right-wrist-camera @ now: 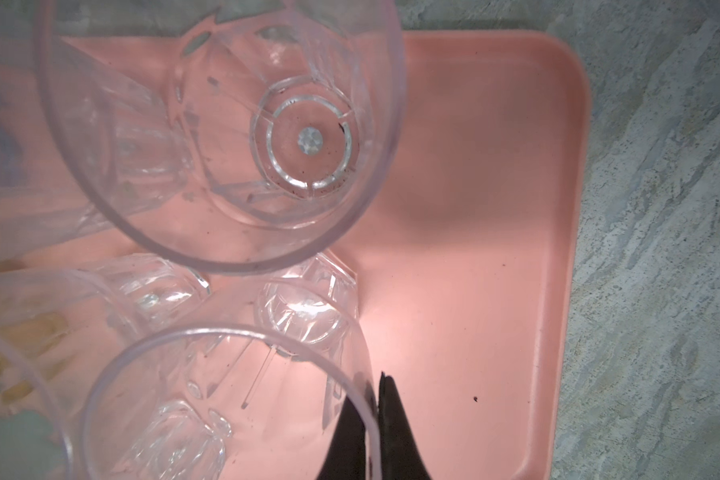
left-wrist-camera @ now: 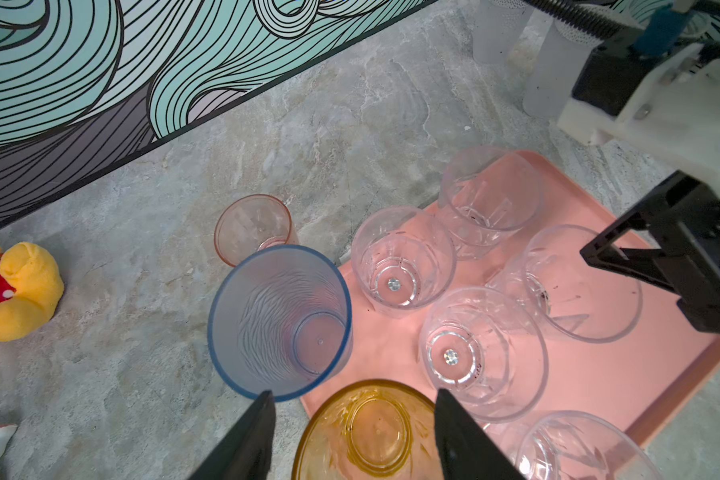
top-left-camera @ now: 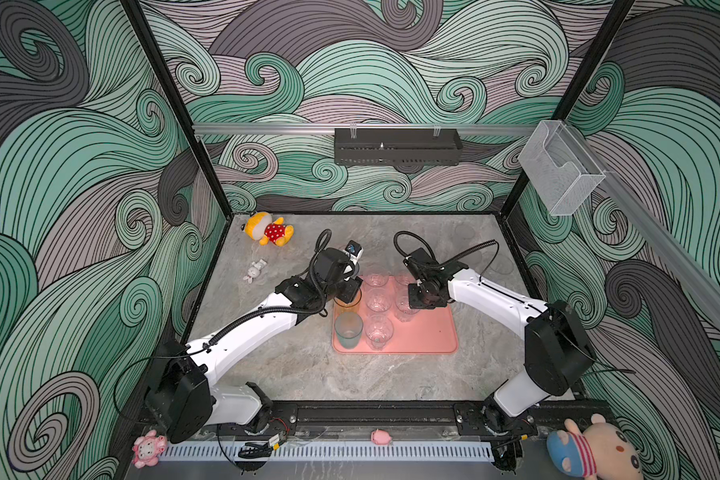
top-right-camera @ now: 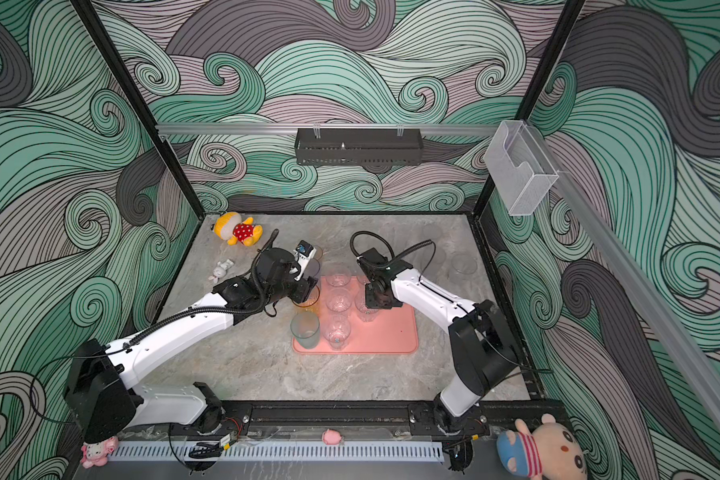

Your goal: Place the glasses into the tray

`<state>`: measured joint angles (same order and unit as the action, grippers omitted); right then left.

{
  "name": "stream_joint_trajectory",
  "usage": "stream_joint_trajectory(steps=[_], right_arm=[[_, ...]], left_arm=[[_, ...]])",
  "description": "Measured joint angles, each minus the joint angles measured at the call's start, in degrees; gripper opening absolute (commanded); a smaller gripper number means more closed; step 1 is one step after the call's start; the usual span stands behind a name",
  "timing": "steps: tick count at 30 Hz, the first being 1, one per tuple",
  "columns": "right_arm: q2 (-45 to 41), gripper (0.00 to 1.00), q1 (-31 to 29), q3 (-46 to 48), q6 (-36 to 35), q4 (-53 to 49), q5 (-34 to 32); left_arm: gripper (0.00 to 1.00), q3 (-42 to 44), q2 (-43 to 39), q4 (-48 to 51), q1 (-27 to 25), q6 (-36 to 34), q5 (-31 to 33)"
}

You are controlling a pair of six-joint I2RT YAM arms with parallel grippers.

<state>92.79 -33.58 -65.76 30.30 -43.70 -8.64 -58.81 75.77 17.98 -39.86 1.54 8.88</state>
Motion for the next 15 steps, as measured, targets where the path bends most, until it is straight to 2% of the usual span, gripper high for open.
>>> stream_joint_trajectory(steps=[3, 10, 15], right_arm=[[0.04, 0.08, 0.0, 0.07, 0.15, 0.22, 0.09], [0.79, 0.36, 0.0, 0.04, 0.22, 0.42, 0.13], [0.07, 0.43, 0.02, -1.18, 0.15, -1.14, 0.07]], left_arm=[[0.63, 0.0, 0.0, 0.0, 0.0, -0.02, 0.02], [0.63, 0.22, 0.0, 0.0, 0.0, -0.09, 1.07], [0.63, 0.57, -0.04, 0.13, 0.0, -0.48, 1.49]])
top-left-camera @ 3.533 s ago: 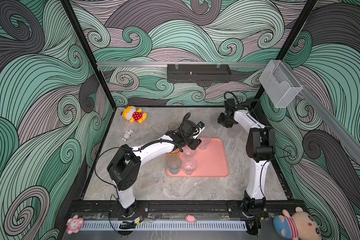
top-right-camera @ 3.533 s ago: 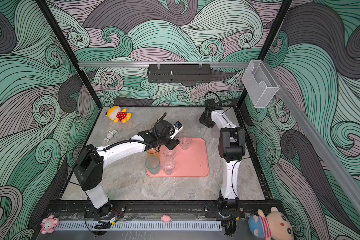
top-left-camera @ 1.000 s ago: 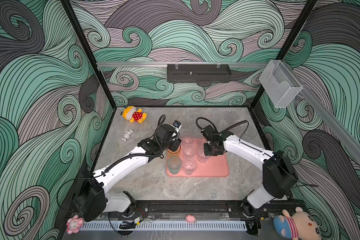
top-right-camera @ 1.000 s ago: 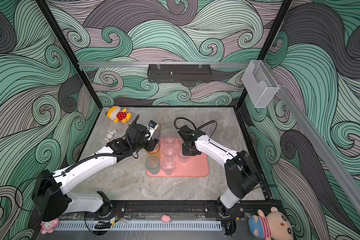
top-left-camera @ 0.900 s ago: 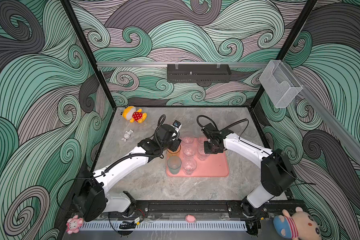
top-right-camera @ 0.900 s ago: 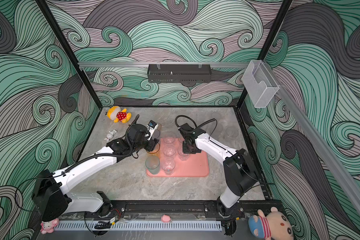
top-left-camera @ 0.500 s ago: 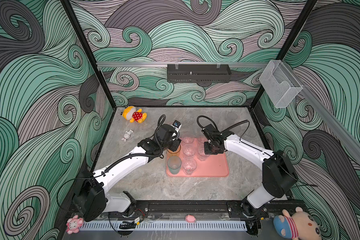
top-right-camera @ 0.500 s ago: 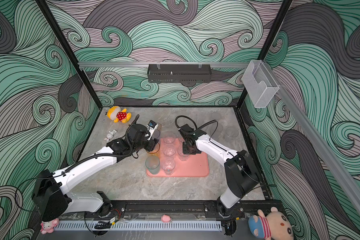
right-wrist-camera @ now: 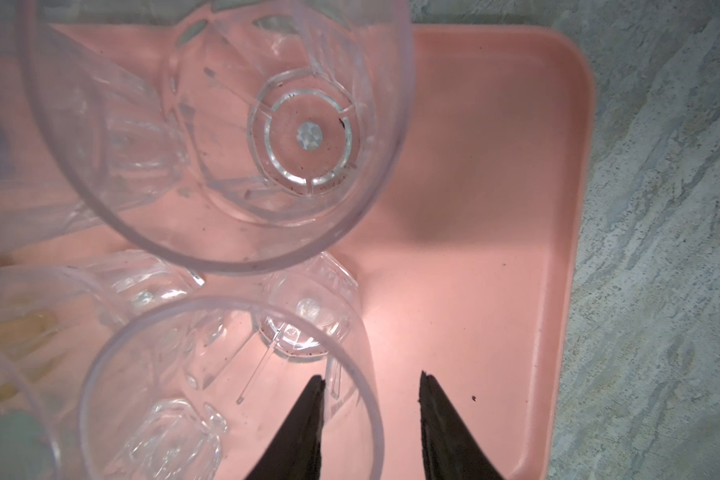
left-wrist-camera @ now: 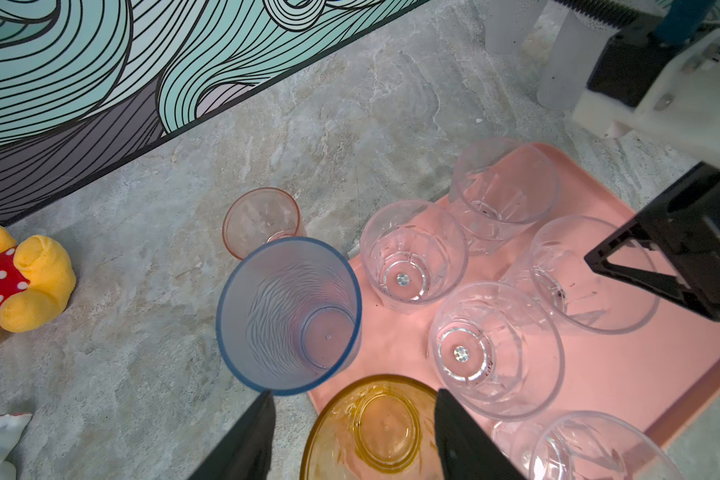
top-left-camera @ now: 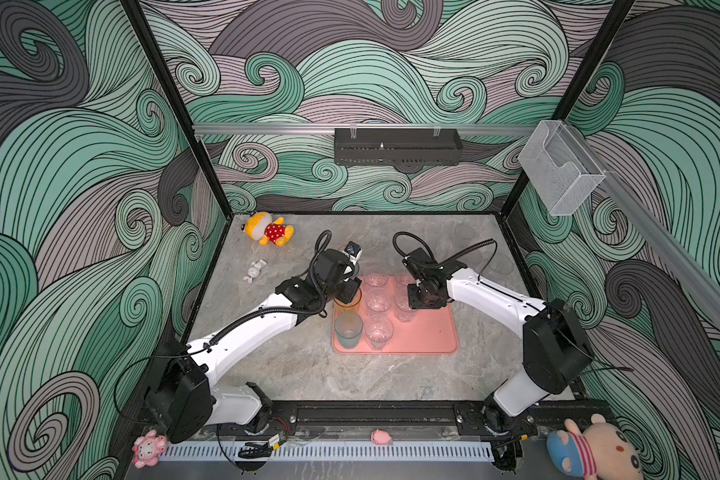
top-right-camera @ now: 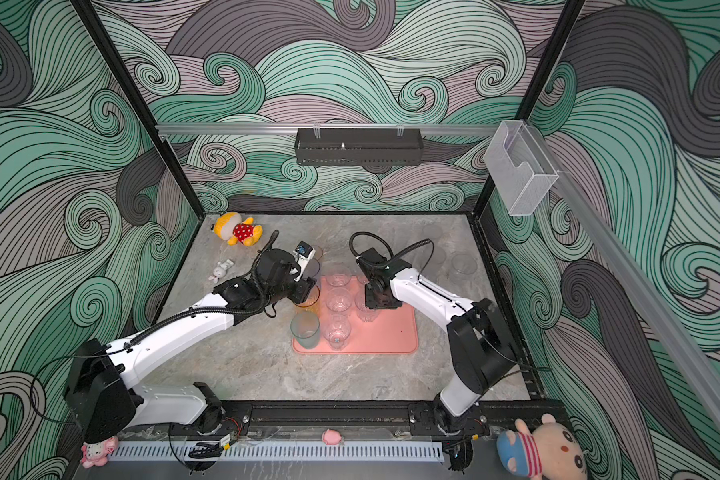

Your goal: Place the glasses into the tray

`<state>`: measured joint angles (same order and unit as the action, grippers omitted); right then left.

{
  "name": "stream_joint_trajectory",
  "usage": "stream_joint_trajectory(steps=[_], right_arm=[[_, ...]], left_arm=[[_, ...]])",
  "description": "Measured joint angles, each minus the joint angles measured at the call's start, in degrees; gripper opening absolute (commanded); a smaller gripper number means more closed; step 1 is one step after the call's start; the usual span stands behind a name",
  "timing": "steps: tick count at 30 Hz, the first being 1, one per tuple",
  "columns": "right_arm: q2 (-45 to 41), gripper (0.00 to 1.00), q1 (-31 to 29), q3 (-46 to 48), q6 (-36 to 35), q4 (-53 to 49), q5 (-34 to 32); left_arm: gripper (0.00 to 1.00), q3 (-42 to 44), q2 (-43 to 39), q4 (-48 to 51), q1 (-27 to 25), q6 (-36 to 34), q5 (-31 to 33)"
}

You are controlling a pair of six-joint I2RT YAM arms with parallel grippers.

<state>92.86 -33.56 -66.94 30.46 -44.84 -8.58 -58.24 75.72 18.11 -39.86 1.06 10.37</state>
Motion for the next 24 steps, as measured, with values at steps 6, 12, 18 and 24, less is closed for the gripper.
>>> stream_joint_trajectory(steps=[6, 12, 18, 24], right_arm=[[-6.49, 0.46, 1.36, -2.23, -0.39, -2.51, -0.52], [-14.38, 0.47, 6.88, -1.99, -1.07, -3.41, -0.9], [-17.9, 0.48, 8.74, 1.64, -0.33, -3.56, -0.72], [-16.68, 0.48, 8.72, 4.48, 1.6, -2.27, 1.09]], left_arm=[[0.65, 0.0, -1.14, 0.68, 0.5, -0.72, 1.49], [0.66, 1.29, -5.09, 1.57, 4.94, 2.21, 3.04], [0.66, 7.23, -9.53, 1.53, 10.58, 7.3, 4.09], [0.66, 7.76, -9.53, 1.68, 10.58, 8.02, 3.76]])
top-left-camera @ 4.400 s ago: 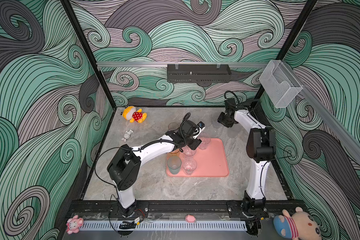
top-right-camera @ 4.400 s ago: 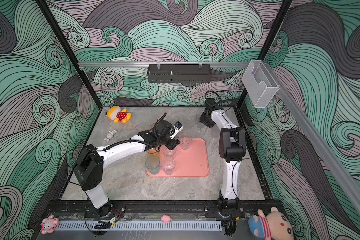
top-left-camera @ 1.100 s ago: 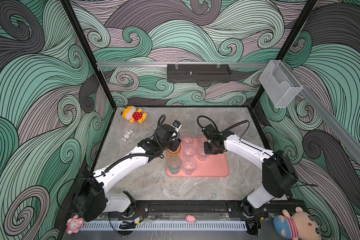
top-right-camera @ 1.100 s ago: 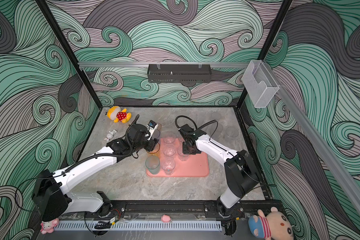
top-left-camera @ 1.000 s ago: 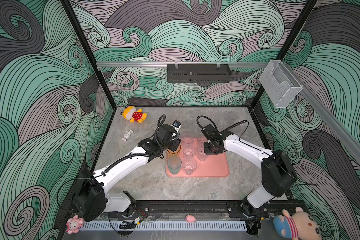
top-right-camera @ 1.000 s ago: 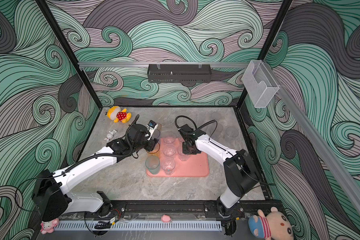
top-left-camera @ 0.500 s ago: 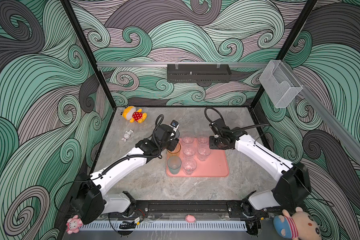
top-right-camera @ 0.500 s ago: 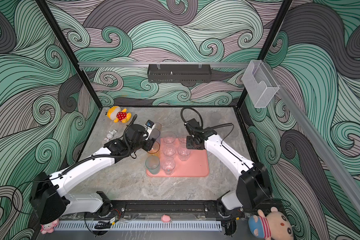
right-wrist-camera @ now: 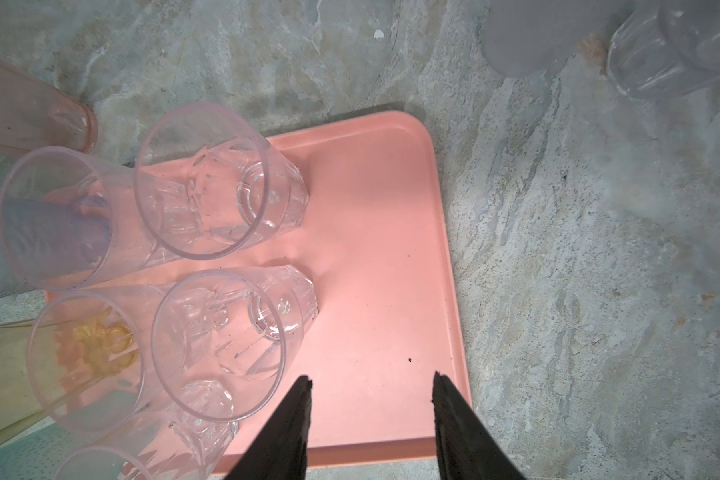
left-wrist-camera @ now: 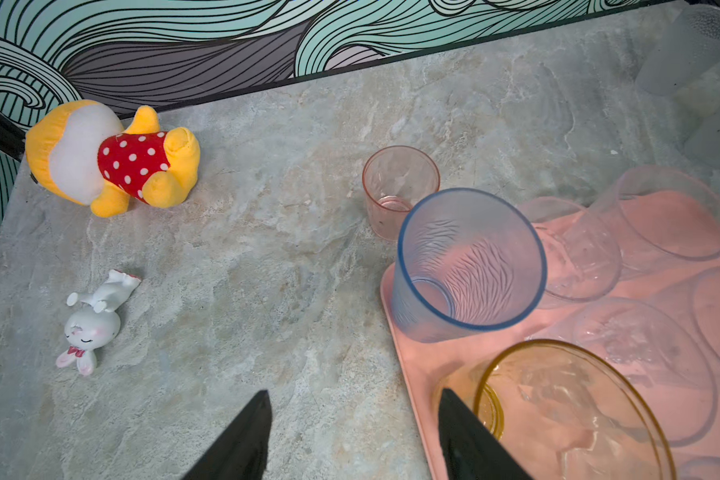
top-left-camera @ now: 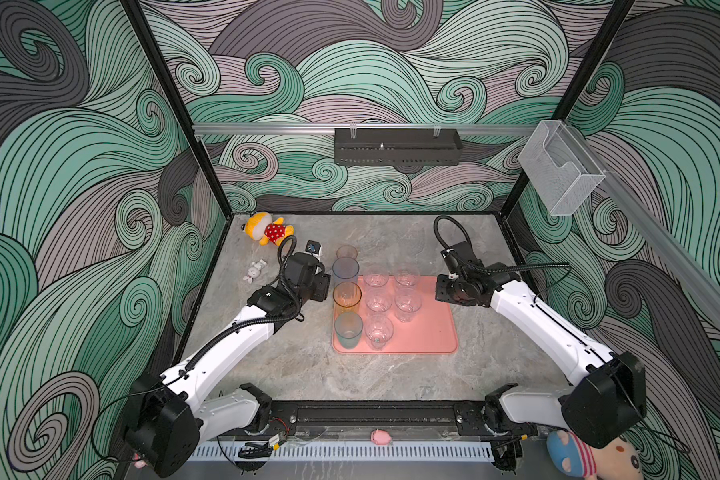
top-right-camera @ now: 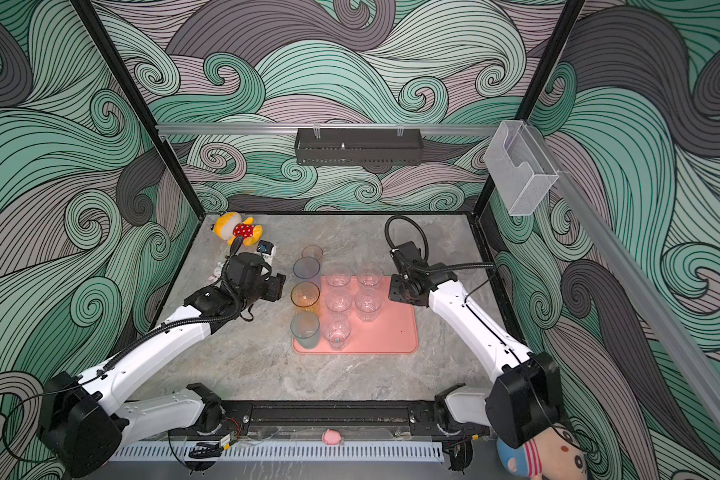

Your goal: Place the glasses into the tray

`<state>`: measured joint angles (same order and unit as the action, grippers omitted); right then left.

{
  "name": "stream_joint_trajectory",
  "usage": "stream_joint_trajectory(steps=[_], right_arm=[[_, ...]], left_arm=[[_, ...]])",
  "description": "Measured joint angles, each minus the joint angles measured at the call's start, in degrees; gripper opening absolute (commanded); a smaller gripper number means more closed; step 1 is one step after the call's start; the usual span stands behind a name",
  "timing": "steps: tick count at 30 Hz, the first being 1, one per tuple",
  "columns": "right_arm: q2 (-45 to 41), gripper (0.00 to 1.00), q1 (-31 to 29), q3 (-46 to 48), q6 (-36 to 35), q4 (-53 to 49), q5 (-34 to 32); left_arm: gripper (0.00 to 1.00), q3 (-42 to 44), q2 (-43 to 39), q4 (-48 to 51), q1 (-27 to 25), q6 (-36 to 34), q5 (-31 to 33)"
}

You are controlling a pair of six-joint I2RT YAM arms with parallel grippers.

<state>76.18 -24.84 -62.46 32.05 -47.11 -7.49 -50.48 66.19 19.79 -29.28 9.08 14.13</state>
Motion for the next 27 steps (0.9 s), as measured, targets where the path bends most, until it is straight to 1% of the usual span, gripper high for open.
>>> stream_joint_trajectory(steps=[4, 11, 16, 21, 27], right_arm=[[1.88, 0.49, 0.0, 0.42, 0.96, 1.05, 1.46], [1.64, 0.49, 0.61, 2.4, 1.01, 2.45, 0.96], [1.64, 0.49, 3.37, 1.92, -0.02, 3.08, 0.59], [1.64, 0.49, 6.47, -0.46, -1.64, 3.19, -0.13], [3.67, 0.5, 10.75, -5.18, -2.82, 3.19, -1.73]], left_arm=[[0.66, 0.15, 0.09, -0.13, 0.0, 0.37, -0.52], [0.66, 0.04, 2.54, 0.35, 0.0, 0.42, -1.29], [0.66, 0.02, 3.04, 0.57, 0.0, 0.02, -1.27], [0.66, -0.13, 3.23, 0.66, 0.0, -0.09, -1.66], [0.66, -4.85, 6.64, 1.38, -0.24, -0.94, -6.8]])
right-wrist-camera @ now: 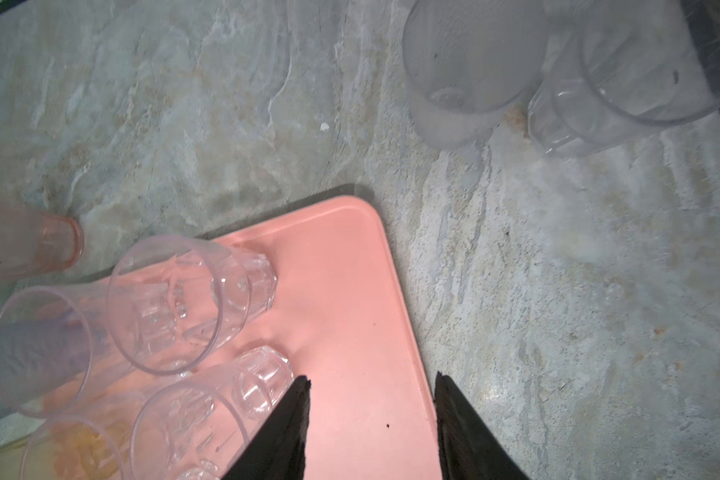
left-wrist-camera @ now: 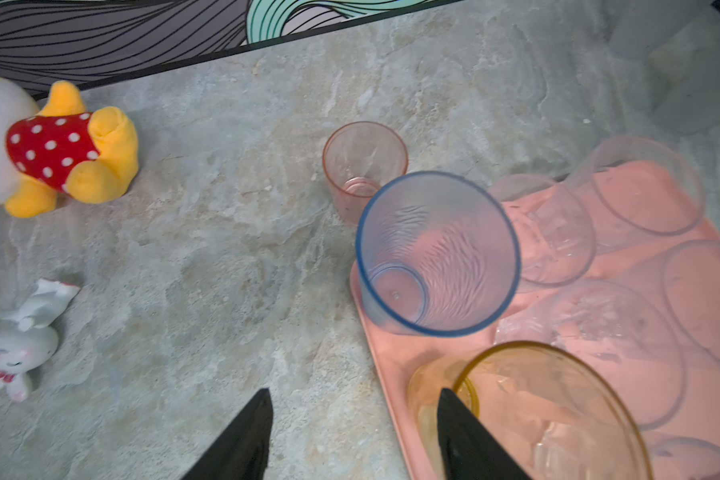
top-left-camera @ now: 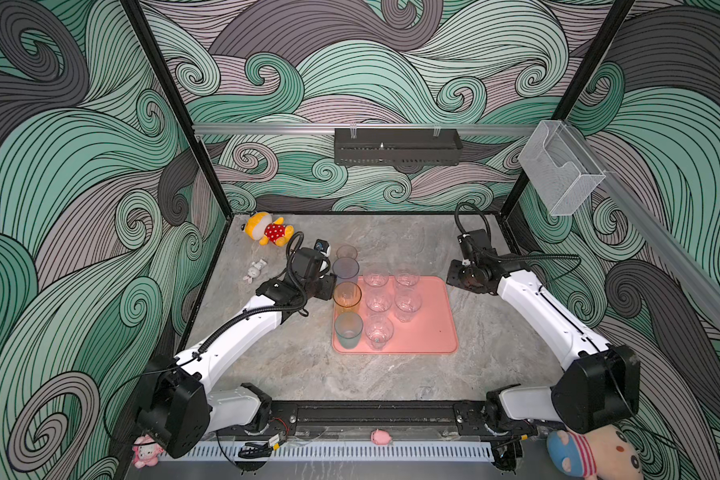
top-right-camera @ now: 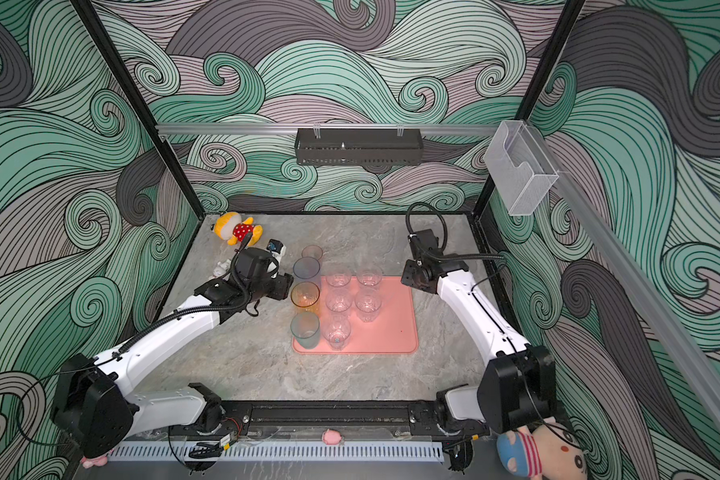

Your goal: Place the glasses into the tray

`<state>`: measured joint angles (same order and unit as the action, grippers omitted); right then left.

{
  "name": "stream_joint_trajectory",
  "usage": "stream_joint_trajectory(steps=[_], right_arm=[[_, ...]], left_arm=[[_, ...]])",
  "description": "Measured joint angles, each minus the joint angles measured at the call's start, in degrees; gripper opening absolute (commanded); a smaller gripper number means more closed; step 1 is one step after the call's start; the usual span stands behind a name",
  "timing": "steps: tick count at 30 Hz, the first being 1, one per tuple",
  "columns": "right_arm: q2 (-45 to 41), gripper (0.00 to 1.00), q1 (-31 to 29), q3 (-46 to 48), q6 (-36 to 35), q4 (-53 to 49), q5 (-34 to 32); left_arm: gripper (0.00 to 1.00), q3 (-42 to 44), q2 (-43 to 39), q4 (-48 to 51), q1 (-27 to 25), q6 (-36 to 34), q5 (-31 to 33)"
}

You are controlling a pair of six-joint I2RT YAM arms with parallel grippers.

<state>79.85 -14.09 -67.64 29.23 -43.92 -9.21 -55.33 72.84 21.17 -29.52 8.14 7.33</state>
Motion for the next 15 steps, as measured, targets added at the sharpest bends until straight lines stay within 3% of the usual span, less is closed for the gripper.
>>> stream_joint_trajectory(steps=[15], right_arm=[[9.97, 0.5, 19.41, -4.85, 6.8, 4.13, -3.91]], left_arm=[[0.65, -12.92, 12.31, 1.84, -10.49, -2.93, -4.81]])
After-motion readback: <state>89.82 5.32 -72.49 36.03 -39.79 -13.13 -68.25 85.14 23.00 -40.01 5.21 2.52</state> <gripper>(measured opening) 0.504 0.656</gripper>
